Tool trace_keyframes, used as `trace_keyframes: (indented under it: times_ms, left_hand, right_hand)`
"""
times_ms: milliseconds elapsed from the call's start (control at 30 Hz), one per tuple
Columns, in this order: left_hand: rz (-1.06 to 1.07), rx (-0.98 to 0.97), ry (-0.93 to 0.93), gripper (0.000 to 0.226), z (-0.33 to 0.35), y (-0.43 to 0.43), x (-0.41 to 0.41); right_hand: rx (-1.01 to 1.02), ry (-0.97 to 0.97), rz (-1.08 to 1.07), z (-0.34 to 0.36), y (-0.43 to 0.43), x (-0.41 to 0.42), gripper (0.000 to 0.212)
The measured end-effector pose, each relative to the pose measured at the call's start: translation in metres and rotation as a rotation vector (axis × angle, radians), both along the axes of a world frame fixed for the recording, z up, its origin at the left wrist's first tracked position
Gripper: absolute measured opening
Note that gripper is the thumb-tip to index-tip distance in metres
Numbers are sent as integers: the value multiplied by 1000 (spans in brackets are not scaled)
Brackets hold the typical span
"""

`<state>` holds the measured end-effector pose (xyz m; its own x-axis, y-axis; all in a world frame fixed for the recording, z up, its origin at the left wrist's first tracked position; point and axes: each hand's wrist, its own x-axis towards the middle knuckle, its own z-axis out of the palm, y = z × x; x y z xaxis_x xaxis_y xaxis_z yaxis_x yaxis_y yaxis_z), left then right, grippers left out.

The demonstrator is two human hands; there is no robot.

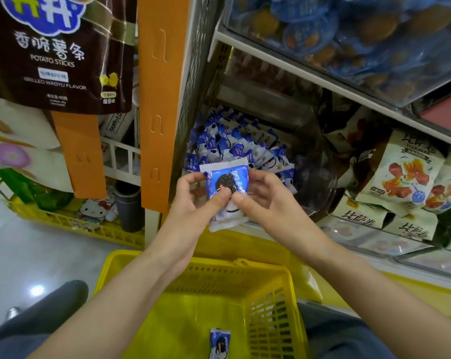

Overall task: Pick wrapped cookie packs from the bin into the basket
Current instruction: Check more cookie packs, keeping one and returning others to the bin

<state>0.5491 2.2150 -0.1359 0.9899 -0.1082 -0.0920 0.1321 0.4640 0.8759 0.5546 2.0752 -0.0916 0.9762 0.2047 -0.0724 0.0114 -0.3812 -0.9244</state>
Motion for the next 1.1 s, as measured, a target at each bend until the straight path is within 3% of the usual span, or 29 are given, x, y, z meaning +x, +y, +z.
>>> trace_keyframes:
  times_ms: [100,300,533,800,867,1000,1100]
  left_hand:
    - [31,-5,59,74,0,-1,-1]
    - [4,-143,126,58,0,1,1]
    - [131,136,23,67,3,2,3]
    - [104,113,52,24,2,2,5]
    - [127,110,44,20,2,4,7]
    - [135,119,28,21,3,4,8]
    - [121,127,24,22,3,5,7]
  right_hand:
    - [-35,34,9,-4,3,1,69]
    - [69,105,-7,1,-5,2,29]
    - [51,91,-62,4,-9,0,39]
    - [27,80,-56,26,-28,13,37]
    - [-90,-26,-225,23,-39,33,35]
    - [-584,-291,-421,8,-54,82,31]
    - [-804,-232,-414,1,-57,107,32]
